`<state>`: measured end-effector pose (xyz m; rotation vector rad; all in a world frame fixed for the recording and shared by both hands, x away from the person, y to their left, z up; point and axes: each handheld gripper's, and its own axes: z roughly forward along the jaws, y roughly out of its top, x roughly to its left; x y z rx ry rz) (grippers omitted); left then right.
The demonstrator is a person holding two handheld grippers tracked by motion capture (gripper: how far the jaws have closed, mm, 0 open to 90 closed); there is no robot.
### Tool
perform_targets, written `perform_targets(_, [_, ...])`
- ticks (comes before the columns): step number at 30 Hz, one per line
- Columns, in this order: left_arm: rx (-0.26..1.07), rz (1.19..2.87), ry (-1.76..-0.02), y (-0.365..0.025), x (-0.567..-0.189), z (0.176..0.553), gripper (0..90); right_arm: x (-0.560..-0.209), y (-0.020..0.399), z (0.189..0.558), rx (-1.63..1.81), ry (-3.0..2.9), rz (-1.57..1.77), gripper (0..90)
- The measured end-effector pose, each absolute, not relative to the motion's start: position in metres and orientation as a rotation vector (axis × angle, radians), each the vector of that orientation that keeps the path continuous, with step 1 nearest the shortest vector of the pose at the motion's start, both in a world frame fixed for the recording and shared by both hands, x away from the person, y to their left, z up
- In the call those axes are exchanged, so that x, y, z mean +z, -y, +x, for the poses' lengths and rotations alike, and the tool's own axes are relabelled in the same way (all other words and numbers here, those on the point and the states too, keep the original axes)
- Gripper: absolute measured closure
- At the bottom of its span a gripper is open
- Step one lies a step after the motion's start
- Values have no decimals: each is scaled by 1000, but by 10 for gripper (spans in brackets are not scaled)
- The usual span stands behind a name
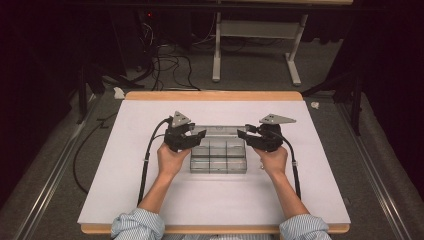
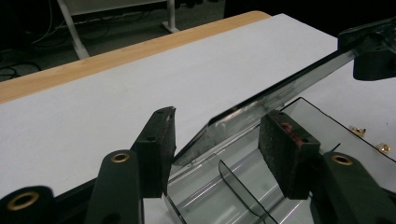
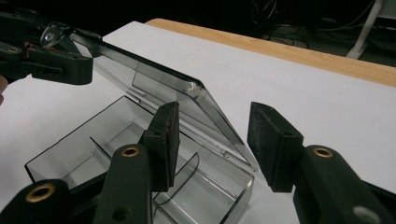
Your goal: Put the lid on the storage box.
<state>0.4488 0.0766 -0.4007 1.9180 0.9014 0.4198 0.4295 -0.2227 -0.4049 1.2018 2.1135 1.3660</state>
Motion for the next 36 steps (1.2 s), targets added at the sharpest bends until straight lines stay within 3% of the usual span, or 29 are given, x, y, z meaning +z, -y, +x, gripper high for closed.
perform_targets(36, [411, 1910, -964, -74, -421, 472, 516, -425, 217, 453, 1336, -2099, 1253, 583])
